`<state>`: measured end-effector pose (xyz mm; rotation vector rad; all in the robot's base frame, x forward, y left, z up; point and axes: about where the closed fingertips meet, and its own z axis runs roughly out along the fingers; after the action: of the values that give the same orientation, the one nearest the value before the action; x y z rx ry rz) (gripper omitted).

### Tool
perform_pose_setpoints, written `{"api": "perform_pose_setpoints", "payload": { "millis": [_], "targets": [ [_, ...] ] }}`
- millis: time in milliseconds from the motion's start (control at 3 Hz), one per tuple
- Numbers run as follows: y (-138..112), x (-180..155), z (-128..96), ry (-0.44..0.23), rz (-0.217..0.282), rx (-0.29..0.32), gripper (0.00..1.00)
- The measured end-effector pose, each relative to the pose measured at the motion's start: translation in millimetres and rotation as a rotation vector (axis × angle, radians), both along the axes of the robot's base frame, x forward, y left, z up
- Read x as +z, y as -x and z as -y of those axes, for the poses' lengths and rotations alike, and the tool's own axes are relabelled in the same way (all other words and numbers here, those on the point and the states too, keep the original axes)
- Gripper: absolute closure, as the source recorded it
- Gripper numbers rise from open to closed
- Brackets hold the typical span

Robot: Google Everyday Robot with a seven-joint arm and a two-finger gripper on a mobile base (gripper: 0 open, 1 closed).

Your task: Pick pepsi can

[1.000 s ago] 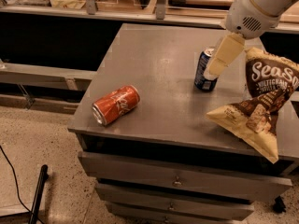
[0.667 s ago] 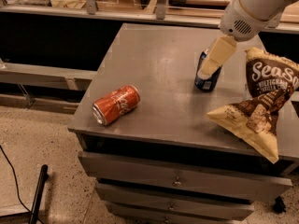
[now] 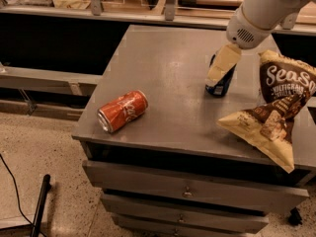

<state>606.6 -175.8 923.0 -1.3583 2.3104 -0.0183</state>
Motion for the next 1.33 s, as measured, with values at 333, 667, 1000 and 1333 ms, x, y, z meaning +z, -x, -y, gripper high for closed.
{"api": "perform_pose_setpoints", "payload": {
  "millis": [333,667,1000,1333],
  "targets": [
    [-3.5,-10.8,3.1,0.035,-0.015,-0.028,0.23],
    [-4.8,-17.8,6.1,0.065,-0.026,-0.045,0.47],
    [-4.3,-19.5,9.2,0.073,-0.033,-0.056,0.70],
    [-2.8,-3.4,13.4,0.042,-0.026,-0.046,0.93]
  ]
}}
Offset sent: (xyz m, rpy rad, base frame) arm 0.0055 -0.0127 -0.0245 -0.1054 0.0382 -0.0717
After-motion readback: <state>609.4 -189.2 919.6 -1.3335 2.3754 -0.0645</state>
